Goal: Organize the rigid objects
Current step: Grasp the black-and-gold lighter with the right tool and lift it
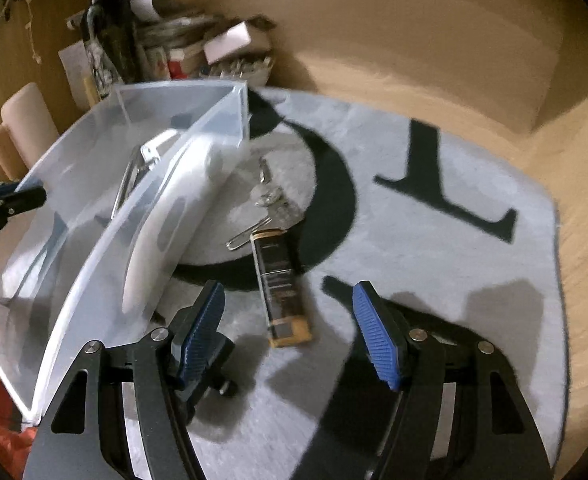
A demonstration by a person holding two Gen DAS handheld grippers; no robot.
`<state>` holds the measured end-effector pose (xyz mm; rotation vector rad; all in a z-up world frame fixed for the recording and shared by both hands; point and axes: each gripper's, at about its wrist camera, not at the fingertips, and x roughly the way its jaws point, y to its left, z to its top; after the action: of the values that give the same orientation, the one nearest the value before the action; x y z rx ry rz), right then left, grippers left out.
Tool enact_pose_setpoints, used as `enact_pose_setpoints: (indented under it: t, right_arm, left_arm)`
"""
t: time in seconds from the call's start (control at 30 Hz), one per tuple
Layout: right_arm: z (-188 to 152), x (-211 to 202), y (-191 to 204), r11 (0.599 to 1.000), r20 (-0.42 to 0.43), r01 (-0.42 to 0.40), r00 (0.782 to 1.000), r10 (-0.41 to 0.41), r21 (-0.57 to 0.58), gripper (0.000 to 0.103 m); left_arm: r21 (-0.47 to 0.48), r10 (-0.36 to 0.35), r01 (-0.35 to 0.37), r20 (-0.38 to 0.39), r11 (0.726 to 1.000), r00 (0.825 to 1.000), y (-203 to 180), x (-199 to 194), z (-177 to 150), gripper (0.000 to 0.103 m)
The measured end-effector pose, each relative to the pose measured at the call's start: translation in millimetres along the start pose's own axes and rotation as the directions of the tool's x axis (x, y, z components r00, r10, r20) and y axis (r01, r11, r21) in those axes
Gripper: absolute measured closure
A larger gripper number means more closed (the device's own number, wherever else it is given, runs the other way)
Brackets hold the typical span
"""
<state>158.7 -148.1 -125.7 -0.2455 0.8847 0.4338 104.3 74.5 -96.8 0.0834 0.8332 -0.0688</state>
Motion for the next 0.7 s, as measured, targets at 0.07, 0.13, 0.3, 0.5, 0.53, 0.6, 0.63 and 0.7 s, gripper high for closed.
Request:
enact_pose_setpoints:
  t: [0.07,0.13,0.3,0.5,0.53,0.6,0.63,0.7]
  right_arm:
    - [1,10,0,1.0,-0.027,-0.011,1.0,0.011,0.001,0.048]
    - [1,19,-2,0.999,-0.053,-0.033,0.998,0.034,0.008,0.059]
    - [0,20,-7,0.998,-0.04,-0.047,0.998,0.048,0.03,0.079]
    - [0,8,-5,0.999,0.003,-0.029,1.0,0.029,0.018,0.081]
    - [0,4,-4,1.0,0.015,-0.025,1.0,0.025,0.015,0.082]
    - [2,-1,-3,1.0,0.03,-0.024,0.999,0.024,0.014,0.082]
    - [4,-4,-3,1.0,0.04,-0.025,0.999,0.024,0.015,0.082]
    - [8,-7,-4,1.0,0.058,-0.026,0.998,0.025,0.016,0.082]
  left_arm:
    - [0.001,0.001,-0.001,0.0,1.0,1.0,0,0,0,0.089]
    - [0.004,0.003,-0.003,0.0,1.0,1.0,0,0,0,0.089]
    - [0.008,0.006,-0.006,-0.001,1.0,1.0,2,1,0,0.09]
    - [0.007,0.005,-0.005,0.0,1.0,1.0,2,1,1,0.089]
    - [0.007,0.004,-0.004,0.001,1.0,1.0,3,2,1,0.09]
    - [0.006,0.004,-0.004,0.001,1.0,1.0,2,1,1,0.09]
    - [0.004,0.002,-0.002,0.001,1.0,1.0,3,2,2,0.09]
    - [0.0,-0.001,0.001,0.002,1.0,1.0,3,2,1,0.089]
